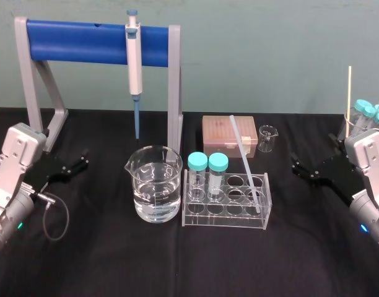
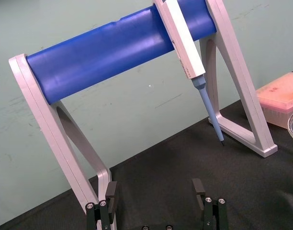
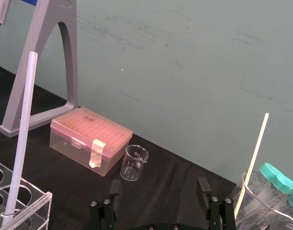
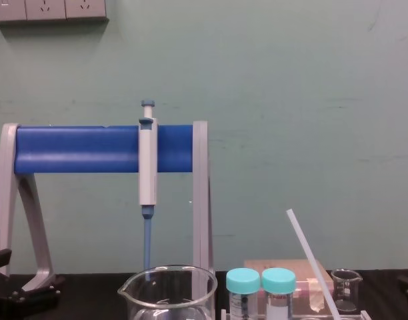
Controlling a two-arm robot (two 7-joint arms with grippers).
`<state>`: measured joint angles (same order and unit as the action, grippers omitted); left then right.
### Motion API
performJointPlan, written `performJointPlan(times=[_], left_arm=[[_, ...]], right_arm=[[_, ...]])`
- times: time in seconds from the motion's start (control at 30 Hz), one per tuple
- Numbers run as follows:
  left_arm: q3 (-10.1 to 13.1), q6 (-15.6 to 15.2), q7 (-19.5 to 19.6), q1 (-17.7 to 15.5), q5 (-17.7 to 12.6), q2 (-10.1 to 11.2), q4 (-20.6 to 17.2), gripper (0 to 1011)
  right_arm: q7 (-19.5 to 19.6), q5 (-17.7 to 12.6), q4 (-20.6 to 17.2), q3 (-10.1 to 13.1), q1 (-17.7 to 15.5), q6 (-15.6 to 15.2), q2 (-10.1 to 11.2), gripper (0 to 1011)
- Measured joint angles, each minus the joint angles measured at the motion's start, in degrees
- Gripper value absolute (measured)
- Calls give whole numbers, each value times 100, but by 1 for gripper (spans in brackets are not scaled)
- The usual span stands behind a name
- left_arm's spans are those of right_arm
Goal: Pick up the stirring rod with one hand, then place it down.
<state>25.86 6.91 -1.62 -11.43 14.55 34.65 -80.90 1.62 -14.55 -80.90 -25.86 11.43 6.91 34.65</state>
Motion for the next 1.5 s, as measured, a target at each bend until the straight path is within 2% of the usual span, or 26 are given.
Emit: performJointPlan(times=[1.33,1.5], left_arm=[[0,0,0,0,0,0,0,1000],[0,0,0,0,0,0,0,1001]], right_arm=[[0,0,0,0,0,0,0,1000],[-53,12,0,69,0,-28,-8,1000]])
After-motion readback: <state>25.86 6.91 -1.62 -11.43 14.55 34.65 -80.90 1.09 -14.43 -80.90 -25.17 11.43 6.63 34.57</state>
